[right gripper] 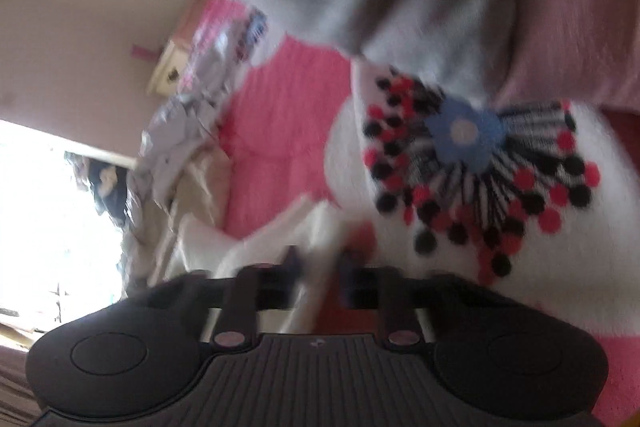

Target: Fold clothes

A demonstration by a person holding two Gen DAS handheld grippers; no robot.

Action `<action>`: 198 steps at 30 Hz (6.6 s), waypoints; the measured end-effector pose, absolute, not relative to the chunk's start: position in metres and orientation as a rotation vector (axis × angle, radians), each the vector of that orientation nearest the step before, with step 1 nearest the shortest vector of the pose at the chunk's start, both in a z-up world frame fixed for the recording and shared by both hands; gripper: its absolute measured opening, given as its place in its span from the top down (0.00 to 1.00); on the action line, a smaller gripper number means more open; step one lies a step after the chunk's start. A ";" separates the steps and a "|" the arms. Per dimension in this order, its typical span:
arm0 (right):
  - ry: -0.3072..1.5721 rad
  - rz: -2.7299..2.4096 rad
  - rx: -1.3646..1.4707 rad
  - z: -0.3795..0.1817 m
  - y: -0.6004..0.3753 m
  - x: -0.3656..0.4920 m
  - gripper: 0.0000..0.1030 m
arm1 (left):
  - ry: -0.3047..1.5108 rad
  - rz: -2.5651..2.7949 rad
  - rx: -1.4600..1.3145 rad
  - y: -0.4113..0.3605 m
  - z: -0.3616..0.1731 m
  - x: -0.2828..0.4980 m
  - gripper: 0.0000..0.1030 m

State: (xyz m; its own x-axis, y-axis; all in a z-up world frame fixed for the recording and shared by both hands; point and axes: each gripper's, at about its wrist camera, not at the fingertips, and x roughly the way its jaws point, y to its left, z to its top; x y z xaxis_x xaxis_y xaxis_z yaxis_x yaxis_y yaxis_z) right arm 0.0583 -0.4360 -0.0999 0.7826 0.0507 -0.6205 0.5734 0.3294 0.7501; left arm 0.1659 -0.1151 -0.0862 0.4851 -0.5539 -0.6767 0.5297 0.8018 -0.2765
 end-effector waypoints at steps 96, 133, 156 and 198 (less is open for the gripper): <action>0.951 0.264 1.006 -0.093 -0.259 0.030 0.49 | 0.834 -0.335 -0.340 0.031 -0.062 0.051 0.58; 0.823 0.295 1.397 -0.115 -0.247 0.023 0.91 | 0.966 -0.487 -1.240 0.080 -0.126 0.089 0.48; 0.846 0.180 0.783 -0.054 -0.266 0.010 0.59 | 0.777 -0.435 -0.936 0.084 -0.050 0.104 0.97; 0.801 -0.097 0.393 -0.075 -0.346 0.085 0.51 | 0.844 -0.097 -0.748 0.146 -0.085 0.079 0.97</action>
State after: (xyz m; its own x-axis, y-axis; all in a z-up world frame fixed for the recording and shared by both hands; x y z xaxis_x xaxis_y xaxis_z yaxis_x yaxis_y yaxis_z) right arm 0.0846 -0.3459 -0.0745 0.6956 0.0623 -0.7157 0.2319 0.9234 0.3058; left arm 0.0790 0.1456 -0.0851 0.6757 -0.3609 -0.6427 -0.2061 0.7446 -0.6349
